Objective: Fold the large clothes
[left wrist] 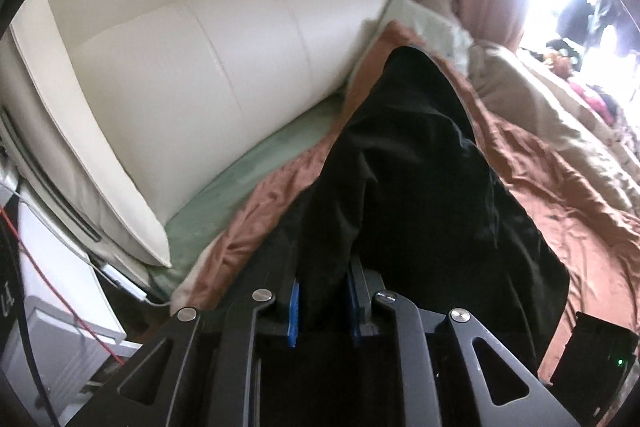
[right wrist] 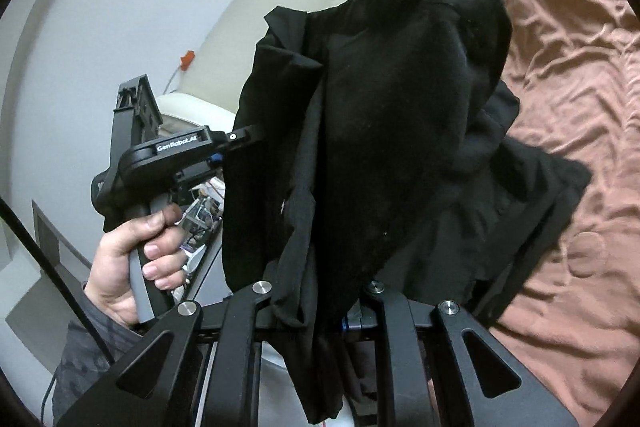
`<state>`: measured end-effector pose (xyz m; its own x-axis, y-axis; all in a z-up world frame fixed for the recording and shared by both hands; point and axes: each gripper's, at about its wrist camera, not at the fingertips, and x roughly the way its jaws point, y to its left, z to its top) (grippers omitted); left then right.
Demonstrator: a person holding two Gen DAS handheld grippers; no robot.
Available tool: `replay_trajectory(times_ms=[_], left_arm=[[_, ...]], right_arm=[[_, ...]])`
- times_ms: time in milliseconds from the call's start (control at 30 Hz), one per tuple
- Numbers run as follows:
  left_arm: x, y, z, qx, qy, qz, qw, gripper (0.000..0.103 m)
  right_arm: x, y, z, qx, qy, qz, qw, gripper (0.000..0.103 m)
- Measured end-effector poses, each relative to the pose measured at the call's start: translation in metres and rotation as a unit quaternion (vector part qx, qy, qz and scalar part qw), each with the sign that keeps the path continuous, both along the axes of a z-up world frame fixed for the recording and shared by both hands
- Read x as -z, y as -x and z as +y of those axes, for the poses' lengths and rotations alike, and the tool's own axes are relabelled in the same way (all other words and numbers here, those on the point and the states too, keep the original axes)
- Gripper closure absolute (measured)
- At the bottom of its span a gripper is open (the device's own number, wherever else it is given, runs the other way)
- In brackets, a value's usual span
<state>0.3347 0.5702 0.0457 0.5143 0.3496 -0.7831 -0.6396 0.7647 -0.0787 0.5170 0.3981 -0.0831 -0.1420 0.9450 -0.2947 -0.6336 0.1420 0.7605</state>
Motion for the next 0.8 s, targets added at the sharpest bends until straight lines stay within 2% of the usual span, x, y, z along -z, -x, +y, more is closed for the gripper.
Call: replay_trajectory(times_ms=[200, 367, 500, 533, 600, 633, 667, 800], left_arm=[[0.057, -0.030, 0.035, -0.007, 0.023, 0.033, 0.9992, 0.084], [0.096, -0.045, 0.051, -0.009, 0.029, 0.066, 0.9974, 0.084], [0.126, -0.044, 0.062, -0.023, 0.014, 0.084, 0.9961, 0.067], [0.136, -0.039, 0.068, -0.035, 0.020, 0.087, 0.9954, 0.067], [0.147, -0.031, 0.072, -0.048, 0.042, 0.070, 0.9955, 0.066], [0.153, -0.026, 0.073, -0.052, 0.054, 0.064, 0.9951, 0.066], [0.160, -0.021, 0.073, -0.057, 0.059, 0.062, 0.9948, 0.065], [0.183, -0.007, 0.065, -0.069, 0.075, 0.058, 0.9931, 0.063]], right_arm=[[0.048, -0.034, 0.037, 0.014, 0.011, 0.041, 0.999, 0.092], [0.084, -0.053, 0.057, 0.018, 0.016, 0.047, 0.999, 0.092], [0.109, -0.073, 0.079, 0.024, 0.071, 0.051, 0.996, 0.087], [0.114, -0.078, 0.083, 0.024, 0.077, 0.055, 0.995, 0.083], [0.119, -0.085, 0.084, 0.034, 0.084, 0.053, 0.994, 0.049], [0.119, -0.089, 0.081, 0.051, 0.087, 0.051, 0.994, 0.025], [0.119, -0.093, 0.075, 0.065, 0.083, 0.053, 0.993, 0.021], [0.119, -0.101, 0.068, 0.073, 0.067, 0.104, 0.990, 0.021]])
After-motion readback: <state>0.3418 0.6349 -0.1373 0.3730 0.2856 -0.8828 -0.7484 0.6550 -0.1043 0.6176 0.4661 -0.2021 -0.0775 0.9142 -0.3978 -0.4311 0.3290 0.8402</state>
